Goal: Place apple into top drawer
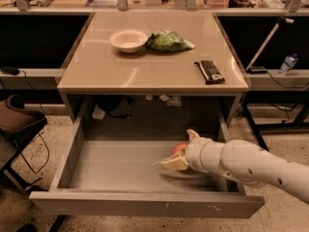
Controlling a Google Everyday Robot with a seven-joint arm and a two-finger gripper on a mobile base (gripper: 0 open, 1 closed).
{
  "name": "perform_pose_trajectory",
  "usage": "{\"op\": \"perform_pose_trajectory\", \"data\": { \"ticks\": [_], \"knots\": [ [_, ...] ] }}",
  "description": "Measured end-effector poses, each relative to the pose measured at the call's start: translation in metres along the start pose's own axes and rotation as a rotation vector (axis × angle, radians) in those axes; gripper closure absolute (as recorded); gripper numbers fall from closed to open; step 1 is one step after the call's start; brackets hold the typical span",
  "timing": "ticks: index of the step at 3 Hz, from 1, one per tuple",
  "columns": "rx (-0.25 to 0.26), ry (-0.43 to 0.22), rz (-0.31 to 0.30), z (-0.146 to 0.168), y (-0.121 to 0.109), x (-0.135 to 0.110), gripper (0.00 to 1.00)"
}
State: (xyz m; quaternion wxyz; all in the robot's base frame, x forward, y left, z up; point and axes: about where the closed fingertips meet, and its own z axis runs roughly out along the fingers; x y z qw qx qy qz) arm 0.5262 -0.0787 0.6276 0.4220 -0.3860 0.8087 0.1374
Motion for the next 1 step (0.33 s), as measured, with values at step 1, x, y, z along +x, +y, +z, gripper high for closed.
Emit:
{"op": "perform_pose_trajectory", "data": {
  "ticks": [1],
  "knots": [
    [0.000,0.000,0.000,0.0000,0.0000,0.0000,0.00]
  ]
}}
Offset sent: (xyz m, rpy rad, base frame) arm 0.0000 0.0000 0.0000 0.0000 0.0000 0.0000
